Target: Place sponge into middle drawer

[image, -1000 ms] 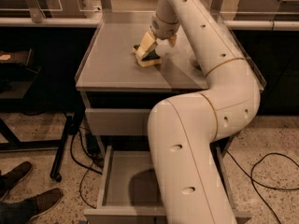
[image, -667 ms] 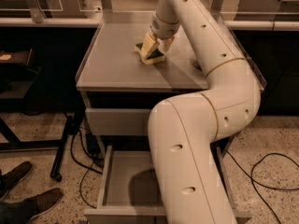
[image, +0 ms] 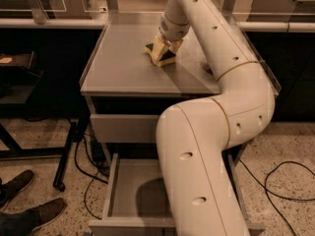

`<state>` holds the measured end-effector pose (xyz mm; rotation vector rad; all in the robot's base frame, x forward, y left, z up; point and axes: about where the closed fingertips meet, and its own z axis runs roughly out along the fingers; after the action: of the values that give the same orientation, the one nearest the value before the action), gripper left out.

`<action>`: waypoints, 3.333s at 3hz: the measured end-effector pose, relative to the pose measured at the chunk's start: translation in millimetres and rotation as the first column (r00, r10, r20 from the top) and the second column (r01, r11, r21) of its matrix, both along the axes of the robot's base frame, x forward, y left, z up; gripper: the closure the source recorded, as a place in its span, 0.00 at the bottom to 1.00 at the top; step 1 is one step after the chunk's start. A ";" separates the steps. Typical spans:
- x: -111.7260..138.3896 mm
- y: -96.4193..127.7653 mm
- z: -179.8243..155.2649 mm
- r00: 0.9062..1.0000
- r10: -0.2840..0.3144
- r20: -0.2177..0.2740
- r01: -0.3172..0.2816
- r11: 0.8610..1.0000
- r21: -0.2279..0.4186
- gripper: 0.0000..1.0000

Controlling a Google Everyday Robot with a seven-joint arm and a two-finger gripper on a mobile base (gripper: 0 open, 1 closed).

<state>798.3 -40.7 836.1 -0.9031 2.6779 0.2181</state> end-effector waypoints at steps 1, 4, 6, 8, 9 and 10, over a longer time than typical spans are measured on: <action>7.7 1.5 31.5 0.992 0.066 0.109 -0.069 0.997 0.023 1.00; -49.7 -13.6 94.0 0.936 0.218 0.276 -0.246 0.967 0.070 1.00; -127.3 -21.7 123.0 0.943 0.214 0.255 -0.237 0.970 0.063 1.00; -180.9 -22.7 87.1 0.969 0.203 0.144 -0.210 0.977 0.033 1.00; -199.3 -13.6 89.6 0.972 0.195 0.134 -0.201 0.979 0.036 1.00; -232.1 -0.9 63.4 0.982 0.181 0.055 -0.183 0.982 0.040 1.00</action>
Offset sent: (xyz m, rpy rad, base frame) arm -0.0944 -0.0145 0.0880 0.1030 -0.3229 0.2356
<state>566.3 -41.6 899.5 -1.1249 2.5336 0.2898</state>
